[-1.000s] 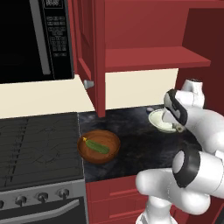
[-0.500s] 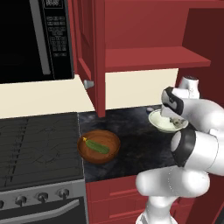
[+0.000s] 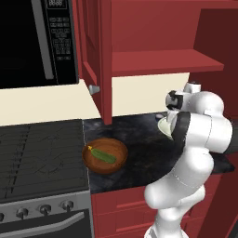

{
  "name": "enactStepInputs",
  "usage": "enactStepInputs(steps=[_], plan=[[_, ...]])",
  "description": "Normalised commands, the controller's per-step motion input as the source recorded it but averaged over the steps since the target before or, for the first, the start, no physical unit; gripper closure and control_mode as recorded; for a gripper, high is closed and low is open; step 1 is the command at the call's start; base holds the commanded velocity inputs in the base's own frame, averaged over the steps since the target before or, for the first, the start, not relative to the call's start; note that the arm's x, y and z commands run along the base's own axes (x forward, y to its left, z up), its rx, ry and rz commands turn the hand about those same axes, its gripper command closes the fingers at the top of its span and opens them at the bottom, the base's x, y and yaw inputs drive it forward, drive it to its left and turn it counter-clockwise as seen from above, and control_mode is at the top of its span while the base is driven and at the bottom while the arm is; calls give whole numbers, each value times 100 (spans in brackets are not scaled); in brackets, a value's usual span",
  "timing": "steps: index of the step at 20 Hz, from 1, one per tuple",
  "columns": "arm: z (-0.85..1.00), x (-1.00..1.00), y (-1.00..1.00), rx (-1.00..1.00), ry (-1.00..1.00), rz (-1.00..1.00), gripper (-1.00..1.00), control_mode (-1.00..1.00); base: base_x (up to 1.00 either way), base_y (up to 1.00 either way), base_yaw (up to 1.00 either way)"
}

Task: Pick both bowls and place them on the counter. Then place the egg in one bowl and place the cucumber in the other bowl.

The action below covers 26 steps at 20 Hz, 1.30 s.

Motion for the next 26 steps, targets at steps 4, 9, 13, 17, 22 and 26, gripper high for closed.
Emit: enactStepInputs(steps=[4,9,13,17,22,26], plan=[[-41,51,-4,4,11,5,100,-100,0,0,0],[-36,38,-10,7,6,6,100,-100,0,0,0],[-31,21,-12,9,1,5,100,-100,0,0,0],[-27,6,-1,3,0,3,100,-100,0,0,0],[-14,1,24,0,0,0,-100,-100,0,0,0],[6,-5,8,0,0,0,-100,-100,0,0,0]])
